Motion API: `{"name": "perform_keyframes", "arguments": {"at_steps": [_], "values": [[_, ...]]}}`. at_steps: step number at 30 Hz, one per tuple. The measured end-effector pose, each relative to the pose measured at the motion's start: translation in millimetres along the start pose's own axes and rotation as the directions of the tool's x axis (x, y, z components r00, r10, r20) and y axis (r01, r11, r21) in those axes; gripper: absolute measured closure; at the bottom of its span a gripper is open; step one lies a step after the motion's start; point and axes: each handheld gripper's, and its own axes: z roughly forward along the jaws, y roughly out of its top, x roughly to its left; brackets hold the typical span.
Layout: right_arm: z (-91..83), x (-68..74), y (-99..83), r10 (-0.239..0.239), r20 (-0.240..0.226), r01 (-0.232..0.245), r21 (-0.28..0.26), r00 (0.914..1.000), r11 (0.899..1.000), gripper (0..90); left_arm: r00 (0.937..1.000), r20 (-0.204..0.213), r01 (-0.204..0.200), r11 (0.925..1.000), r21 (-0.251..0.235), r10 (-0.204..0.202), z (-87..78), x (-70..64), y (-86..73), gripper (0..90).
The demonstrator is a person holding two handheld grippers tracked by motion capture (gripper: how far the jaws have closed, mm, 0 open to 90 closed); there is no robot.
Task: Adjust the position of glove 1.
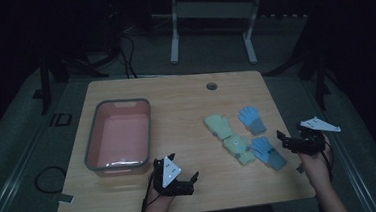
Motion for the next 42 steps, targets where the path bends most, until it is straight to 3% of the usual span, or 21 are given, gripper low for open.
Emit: {"name": "perform_keyframes", "arguments": {"at_steps": [3,5,7,11,15,21,27,31,32,36,42], "values": [[4.3,7.4,7.6,0.009,-0.017,-0.009,0.018,0.9998,1.0,17.8,1.0,0.002,-0.001,1.0,0.001,0.001,0.1,0.0,0.1,0.8],[7.0,11.0,11.5,0.017,-0.091,-0.015,0.023,0.9957,1.0,16.7,1.0,0.005,-0.002,1.0,0.002,0.002,0.2,0.0,0.1,0.8],[9.7,16.9,14.5,0.014,-0.122,-0.011,0.027,0.9924,1.0,16.5,1.0,0.006,-0.002,1.0,0.002,0.002,0.2,0.1,0.1,0.8],[13.9,29.0,19.8,-0.005,-0.136,0.013,0.054,0.9908,0.998,14.9,1.0,0.005,-0.009,1.0,0.004,0.009,0.1,-0.5,0.0,0.8],[19.5,36.2,24.1,0.021,-0.155,-0.007,0.089,0.9877,0.996,13.9,0.9997,0.004,-0.023,0.9997,0.006,0.023,0.1,-1.7,0.2,0.8],[28.8,52.0,30.9,-0.04,-0.184,0.056,0.085,0.9822,0.995,15.0,0.9996,0.008,-0.027,0.9996,0.004,0.026,-0.1,-1.9,0.0,0.8],[41.9,65.2,38.6,-0.106,-0.239,0.125,0.066,0.9653,0.99,21.8,0.9994,0.011,-0.033,0.9994,0.005,0.033,0.2,-2.8,0.1,0.8],[52.8,73.1,42.9,-0.119,-0.277,0.143,0.071,0.9534,0.987,27.8,0.9994,0.014,-0.032,0.9995,0.003,0.032,0.1,-2.7,0.0,0.8],[55.7,74.8,43.9,-0.115,-0.287,0.143,0.079,0.9511,0.987,36.2,0.9993,0.013,-0.034,0.9994,0.002,0.034,0.0,-2.9,0.0,0.9],[67.8,81.8,47.9,-0.113,-0.343,0.157,0.104,0.9327,0.982,41.4,0.9989,0.017,-0.044,0.999,0.008,0.044,0.2,-3.8,0.2,0.8],[82.0,92.1,55.8,-0.144,-0.352,0.192,0.105,0.9249,0.976,45.8,0.9988,0.02,-0.045,0.999,0.008,0.044,0.1,-3.6,0.1,0.9]]}}
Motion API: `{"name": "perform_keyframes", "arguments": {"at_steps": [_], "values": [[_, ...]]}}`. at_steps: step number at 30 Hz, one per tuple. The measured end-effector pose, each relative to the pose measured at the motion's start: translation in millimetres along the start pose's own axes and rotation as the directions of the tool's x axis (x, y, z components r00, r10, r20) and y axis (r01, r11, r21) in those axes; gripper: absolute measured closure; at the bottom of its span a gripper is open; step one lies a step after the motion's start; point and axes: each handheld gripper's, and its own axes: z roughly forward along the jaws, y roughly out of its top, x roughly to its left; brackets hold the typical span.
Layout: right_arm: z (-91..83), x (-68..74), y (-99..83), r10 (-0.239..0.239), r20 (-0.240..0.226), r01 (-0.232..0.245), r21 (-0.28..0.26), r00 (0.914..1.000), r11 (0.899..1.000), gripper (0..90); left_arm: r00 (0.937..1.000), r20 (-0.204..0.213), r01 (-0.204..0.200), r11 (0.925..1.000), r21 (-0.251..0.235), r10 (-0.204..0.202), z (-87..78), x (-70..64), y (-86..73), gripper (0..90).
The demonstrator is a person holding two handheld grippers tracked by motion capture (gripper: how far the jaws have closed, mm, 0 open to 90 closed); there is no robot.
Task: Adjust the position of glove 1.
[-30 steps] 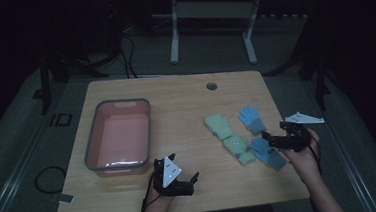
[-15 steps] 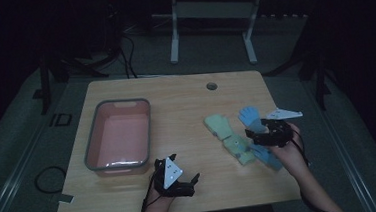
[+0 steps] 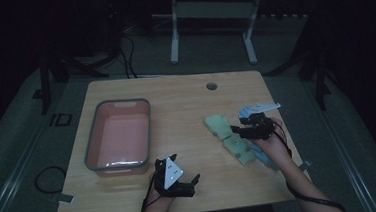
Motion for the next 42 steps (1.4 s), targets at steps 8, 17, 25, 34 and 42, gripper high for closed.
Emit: {"name": "perform_keyframes", "arguments": {"at_steps": [8,17,25,34,42], "values": [[28.0,-0.3,13.8,-0.026,-0.026,0.028,0.063,0.9993,0.998,56.2,0.9999,0.01,-0.005,1.0,-0.001,0.005,0.1,-1.0,0.0,0.8],[63.0,-4.1,23.7,-0.022,-0.042,0.028,0.124,0.9989,0.992,59.6,0.9998,0.018,0.004,1.0,0.003,-0.004,0.0,-0.2,0.0,0.8],[84.9,-1.9,24.5,-0.016,-0.016,0.019,0.177,0.9997,0.984,61.1,0.9994,0.035,0.008,1.0,0.005,-0.008,1.0,0.7,0.4,0.9],[104.5,-3.9,16.3,-0.042,-0.006,0.042,0.253,0.9991,0.966,59.1,0.9991,0.042,0.006,0.9999,0.01,-0.006,1.5,0.3,0.7,0.9],[107.1,1.0,18.5,-0.06,-0.006,0.059,0.254,0.9982,0.965,81.4,0.9994,0.034,0.002,0.9999,0.011,-0.002,1.5,-0.5,0.7,0.9]]}}
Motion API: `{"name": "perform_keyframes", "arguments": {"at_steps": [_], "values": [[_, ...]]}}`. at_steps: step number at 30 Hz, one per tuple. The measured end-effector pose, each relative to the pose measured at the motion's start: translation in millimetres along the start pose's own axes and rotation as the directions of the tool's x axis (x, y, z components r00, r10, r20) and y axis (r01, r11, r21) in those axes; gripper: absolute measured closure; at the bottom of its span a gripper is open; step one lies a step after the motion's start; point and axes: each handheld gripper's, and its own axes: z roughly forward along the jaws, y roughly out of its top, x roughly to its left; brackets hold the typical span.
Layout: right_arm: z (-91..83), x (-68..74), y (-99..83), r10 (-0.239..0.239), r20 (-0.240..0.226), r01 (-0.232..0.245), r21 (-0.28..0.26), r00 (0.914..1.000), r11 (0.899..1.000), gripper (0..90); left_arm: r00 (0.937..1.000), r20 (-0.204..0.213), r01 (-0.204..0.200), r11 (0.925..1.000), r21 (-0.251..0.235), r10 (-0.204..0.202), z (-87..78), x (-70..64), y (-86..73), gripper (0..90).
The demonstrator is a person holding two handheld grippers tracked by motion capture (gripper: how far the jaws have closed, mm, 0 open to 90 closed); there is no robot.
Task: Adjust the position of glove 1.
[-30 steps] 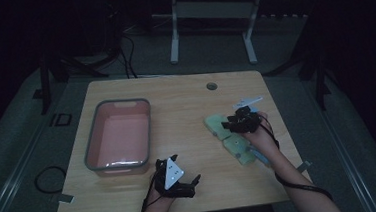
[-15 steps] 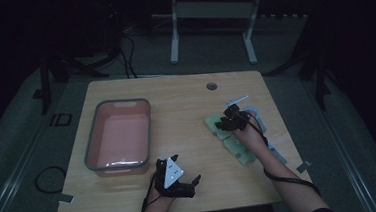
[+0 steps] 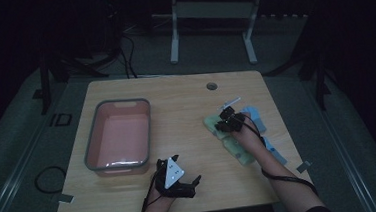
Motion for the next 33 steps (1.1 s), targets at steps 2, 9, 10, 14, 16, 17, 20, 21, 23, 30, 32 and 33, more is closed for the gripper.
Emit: {"name": "perform_keyframes", "arguments": {"at_steps": [2,9,10,14,16,17,20,21,23,30,32,33], "values": [[0.7,0.5,-0.8,0.023,-0.003,-0.023,-0.021,0.9997,1.0,83.4,1.0,-0.002,0.004,1.0,0.001,-0.004,0.2,0.3,0.1,0.9],[-16.2,9.8,10.4,0.125,0.032,-0.123,-0.064,0.9916,0.99,85.3,0.9998,-0.016,0.008,1.0,-0.001,-0.008,0.1,-0.2,0.0,0.9],[-20.1,12.2,12.4,0.134,0.033,-0.131,-0.072,0.9905,0.989,85.3,0.9998,-0.018,0.007,1.0,0.0,-0.007,0.3,-0.2,0.1,0.9],[-35.3,25.1,17.0,0.169,0.032,-0.166,-0.089,0.9851,0.982,85.4,0.9997,-0.026,0.003,1.0,-0.002,-0.003,0.3,-1.0,0.1,0.9],[-52.9,47.0,16.6,0.188,0.045,-0.182,-0.1,0.9812,0.978,85.6,0.999,-0.042,-0.012,0.9999,-0.002,0.012,0.8,-2.9,0.4,0.9],[-58.0,52.9,14.7,0.206,0.051,-0.199,-0.117,0.9772,0.973,85.7,0.9991,-0.04,-0.013,0.9999,-0.004,0.013,1.0,-3.0,0.5,0.9],[-66.1,64.8,11.0,0.217,0.058,-0.209,-0.128,0.9744,0.97,85.7,0.9991,-0.039,-0.015,0.9999,-0.003,0.015,1.3,-3.1,0.7,0.9],[-73.8,76.0,3.4,0.247,0.064,-0.235,-0.152,0.9669,0.96,85.7,0.9992,-0.038,-0.012,0.9999,-0.003,0.012,2.1,-4.7,1.0,0.9],[-77.5,86.2,-3.5,0.263,0.063,-0.25,-0.159,0.9628,0.955,85.7,0.9994,-0.032,-0.015,0.9999,-0.004,0.015,2.4,-6.3,1.3,0.9],[-81.7,110.5,-27.2,0.319,0.076,-0.302,-0.178,0.9446,0.937,85.7,1.0,-0.007,-0.006,1.0,-0.003,0.006,4.7,-7.8,2.6,0.9],[-79.3,118.4,-32.0,0.325,0.088,-0.306,-0.18,0.9415,0.935,85.7,1.0,0.006,0.007,0.9999,-0.011,-0.007,3.8,-8.1,2.1,0.9],[-78.1,120.6,-33.3,0.327,0.088,-0.309,-0.176,0.9407,0.935,85.7,0.9999,0.012,0.004,1.0,-0.009,-0.004,3.3,-8.4,1.9,0.9]]}}
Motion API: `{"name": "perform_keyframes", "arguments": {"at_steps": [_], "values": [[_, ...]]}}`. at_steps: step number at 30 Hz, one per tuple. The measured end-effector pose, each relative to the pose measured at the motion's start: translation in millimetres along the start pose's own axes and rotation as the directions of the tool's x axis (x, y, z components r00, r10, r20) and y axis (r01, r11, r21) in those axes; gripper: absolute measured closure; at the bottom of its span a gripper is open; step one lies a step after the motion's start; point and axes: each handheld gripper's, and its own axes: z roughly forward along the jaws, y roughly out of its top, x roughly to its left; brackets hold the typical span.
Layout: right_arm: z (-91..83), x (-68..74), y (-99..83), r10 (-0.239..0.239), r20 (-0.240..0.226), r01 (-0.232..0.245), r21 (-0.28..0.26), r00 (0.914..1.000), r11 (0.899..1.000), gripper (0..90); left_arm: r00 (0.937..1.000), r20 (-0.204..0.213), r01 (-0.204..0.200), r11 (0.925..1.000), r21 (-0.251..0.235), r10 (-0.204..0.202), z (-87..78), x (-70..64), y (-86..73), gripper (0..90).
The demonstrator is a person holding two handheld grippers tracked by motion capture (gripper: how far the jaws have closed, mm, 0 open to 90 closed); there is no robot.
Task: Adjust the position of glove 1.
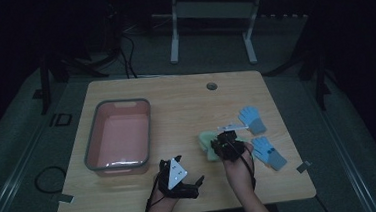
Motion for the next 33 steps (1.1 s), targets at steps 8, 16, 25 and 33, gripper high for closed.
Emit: {"name": "perform_keyframes", "arguments": {"at_steps": [8,16,25,33], "values": [[13.7,10.7,-25.4,0.028,0.07,-0.029,0.008,0.9971,1.0,85.7,0.9996,0.024,0.017,0.9998,0.008,-0.017,-1.0,-0.4,-0.2,0.9],[34.9,6.9,-38.1,0.056,0.051,-0.059,0.056,0.9972,0.997,83.9,0.998,0.051,0.037,0.9993,0.005,-0.037,1.3,1.1,1.5,0.8],[14.9,-0.2,-26.4,-0.009,0.001,0.009,0.007,1.0,1.0,64.8,0.9983,0.039,0.043,0.9991,-0.001,-0.043,-3.1,2.9,1.4,0.9],[-15.3,-43.0,-1.7,-0.198,-0.011,0.197,-0.061,0.9801,0.979,56.0,0.9998,0.008,0.02,0.9998,-0.005,-0.02,-4.0,5.0,2.5,0.9]]}}
